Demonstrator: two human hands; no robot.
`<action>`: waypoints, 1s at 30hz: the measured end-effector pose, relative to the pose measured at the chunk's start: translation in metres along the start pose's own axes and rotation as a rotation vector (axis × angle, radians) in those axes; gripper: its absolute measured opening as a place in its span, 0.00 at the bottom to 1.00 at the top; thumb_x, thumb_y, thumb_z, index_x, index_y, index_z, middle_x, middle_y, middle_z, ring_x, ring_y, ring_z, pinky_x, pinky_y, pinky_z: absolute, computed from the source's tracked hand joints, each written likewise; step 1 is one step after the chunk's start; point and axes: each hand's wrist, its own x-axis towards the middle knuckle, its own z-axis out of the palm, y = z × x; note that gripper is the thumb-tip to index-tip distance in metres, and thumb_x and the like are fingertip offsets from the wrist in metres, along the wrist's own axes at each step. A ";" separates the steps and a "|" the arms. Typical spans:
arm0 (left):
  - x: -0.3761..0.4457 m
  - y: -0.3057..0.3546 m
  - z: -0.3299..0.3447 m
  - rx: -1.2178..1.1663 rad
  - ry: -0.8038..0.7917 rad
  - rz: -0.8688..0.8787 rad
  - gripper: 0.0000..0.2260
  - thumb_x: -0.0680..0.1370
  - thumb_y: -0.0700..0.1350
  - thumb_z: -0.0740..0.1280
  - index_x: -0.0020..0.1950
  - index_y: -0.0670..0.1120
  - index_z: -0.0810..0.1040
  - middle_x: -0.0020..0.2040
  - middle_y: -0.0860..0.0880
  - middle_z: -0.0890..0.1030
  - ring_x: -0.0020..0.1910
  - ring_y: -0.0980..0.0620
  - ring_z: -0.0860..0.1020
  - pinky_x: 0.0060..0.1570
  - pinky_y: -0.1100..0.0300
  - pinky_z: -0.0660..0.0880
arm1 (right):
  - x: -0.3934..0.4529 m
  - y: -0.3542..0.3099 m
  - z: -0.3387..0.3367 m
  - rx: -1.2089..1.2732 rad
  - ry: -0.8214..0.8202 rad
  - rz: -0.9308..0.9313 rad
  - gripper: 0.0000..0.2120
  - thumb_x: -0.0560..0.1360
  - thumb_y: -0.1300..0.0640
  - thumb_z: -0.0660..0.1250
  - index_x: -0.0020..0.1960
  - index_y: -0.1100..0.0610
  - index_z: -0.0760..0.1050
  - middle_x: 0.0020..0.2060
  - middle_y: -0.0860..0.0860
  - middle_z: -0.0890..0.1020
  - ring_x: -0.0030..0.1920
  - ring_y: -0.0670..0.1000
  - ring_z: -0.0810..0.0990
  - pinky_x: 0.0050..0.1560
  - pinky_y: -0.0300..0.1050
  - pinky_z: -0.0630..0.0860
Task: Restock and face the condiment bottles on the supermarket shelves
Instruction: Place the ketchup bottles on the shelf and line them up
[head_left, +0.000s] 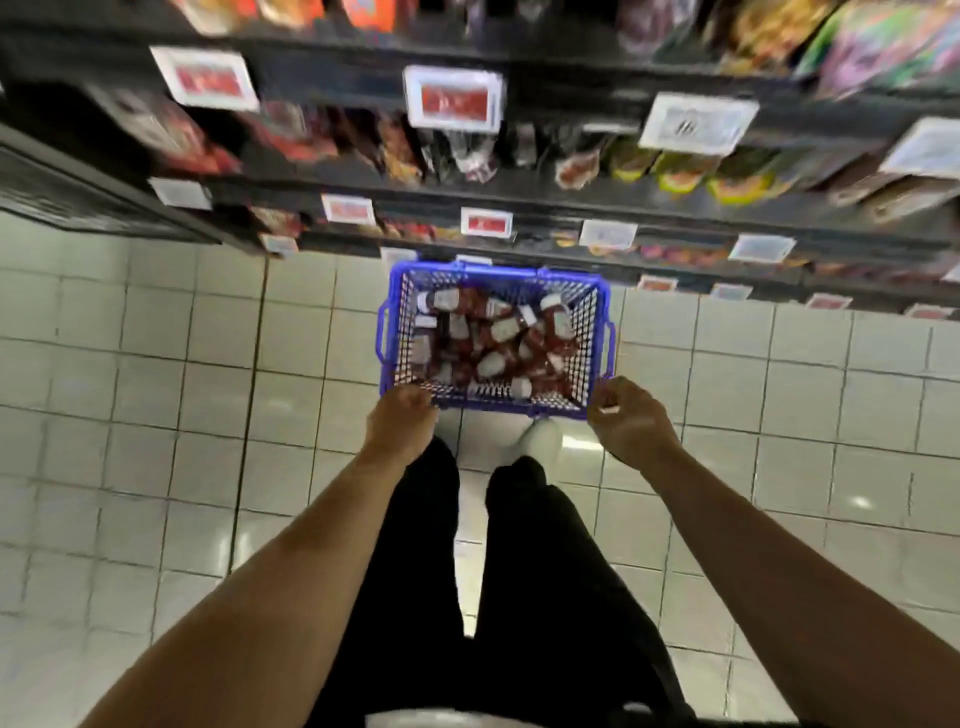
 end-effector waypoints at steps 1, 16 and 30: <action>0.014 -0.012 0.017 0.018 -0.037 -0.023 0.05 0.77 0.41 0.69 0.50 0.40 0.82 0.52 0.37 0.83 0.54 0.37 0.80 0.49 0.52 0.73 | 0.011 0.011 0.016 -0.025 -0.041 0.027 0.10 0.75 0.58 0.72 0.55 0.59 0.79 0.54 0.58 0.84 0.56 0.61 0.82 0.48 0.43 0.69; 0.310 -0.067 0.177 -0.024 0.116 -0.274 0.32 0.76 0.52 0.71 0.77 0.45 0.64 0.74 0.38 0.69 0.72 0.38 0.69 0.69 0.48 0.68 | 0.273 0.096 0.150 -0.074 -0.016 0.048 0.28 0.62 0.33 0.71 0.59 0.40 0.71 0.45 0.40 0.80 0.43 0.45 0.79 0.41 0.32 0.68; 0.386 -0.112 0.216 0.057 0.118 -0.287 0.38 0.67 0.57 0.76 0.73 0.49 0.66 0.68 0.42 0.74 0.64 0.38 0.75 0.62 0.44 0.75 | 0.411 0.111 0.209 -0.219 0.059 0.214 0.54 0.59 0.39 0.83 0.75 0.60 0.64 0.66 0.62 0.75 0.65 0.63 0.76 0.57 0.48 0.75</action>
